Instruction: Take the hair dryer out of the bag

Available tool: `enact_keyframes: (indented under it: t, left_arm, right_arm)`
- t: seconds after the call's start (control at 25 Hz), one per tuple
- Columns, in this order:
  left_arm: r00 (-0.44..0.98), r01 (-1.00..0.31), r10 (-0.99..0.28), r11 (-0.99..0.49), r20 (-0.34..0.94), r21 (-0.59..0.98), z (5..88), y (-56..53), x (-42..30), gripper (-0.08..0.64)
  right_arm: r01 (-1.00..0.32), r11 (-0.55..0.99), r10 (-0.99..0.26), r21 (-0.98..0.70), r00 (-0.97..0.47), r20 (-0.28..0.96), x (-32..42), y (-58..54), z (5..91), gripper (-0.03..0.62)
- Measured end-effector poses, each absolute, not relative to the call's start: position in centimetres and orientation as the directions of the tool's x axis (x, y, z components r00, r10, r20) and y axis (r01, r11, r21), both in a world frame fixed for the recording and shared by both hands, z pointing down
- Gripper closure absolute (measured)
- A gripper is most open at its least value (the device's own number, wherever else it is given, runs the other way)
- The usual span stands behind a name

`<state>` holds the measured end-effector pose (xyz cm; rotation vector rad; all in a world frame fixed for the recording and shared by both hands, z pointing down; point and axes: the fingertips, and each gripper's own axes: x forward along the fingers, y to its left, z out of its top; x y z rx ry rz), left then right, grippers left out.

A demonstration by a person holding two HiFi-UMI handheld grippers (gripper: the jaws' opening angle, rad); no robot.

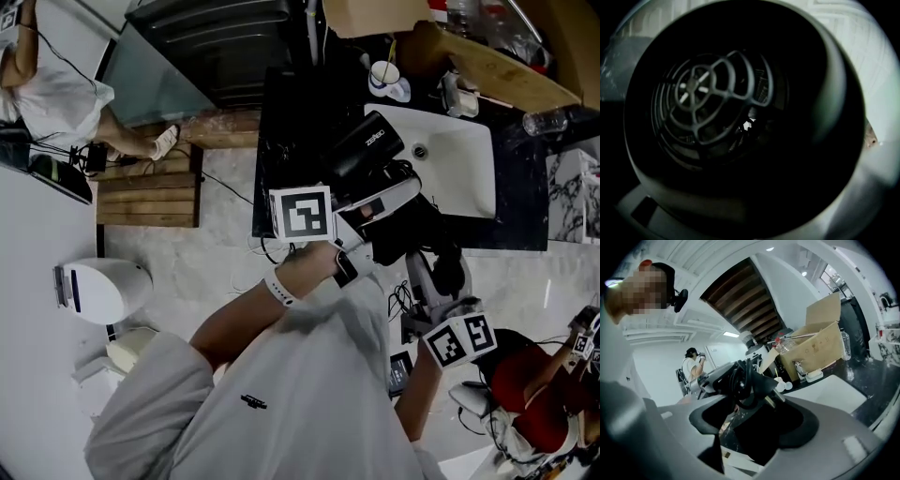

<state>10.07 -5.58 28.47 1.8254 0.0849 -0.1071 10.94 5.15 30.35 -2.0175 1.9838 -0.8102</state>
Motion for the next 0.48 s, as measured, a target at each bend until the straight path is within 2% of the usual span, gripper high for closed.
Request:
enact_keyframes:
  t: [0.28,0.48]
  left_arm:
    - [0.994,0.104,0.016,-0.341,-0.105,0.934,27.8,-6.2,8.4,0.296]
    - [0.999,0.045,0.017,-0.461,-0.041,0.886,28.4,-6.5,7.2,0.304]
  right_arm:
    - [-0.903,-0.023,-0.920,-0.429,-0.149,0.362,7.7,5.9,31.5,0.288]
    - [-0.947,-0.042,-0.803,-0.319,-0.158,0.574,6.8,7.8,35.4,0.293]
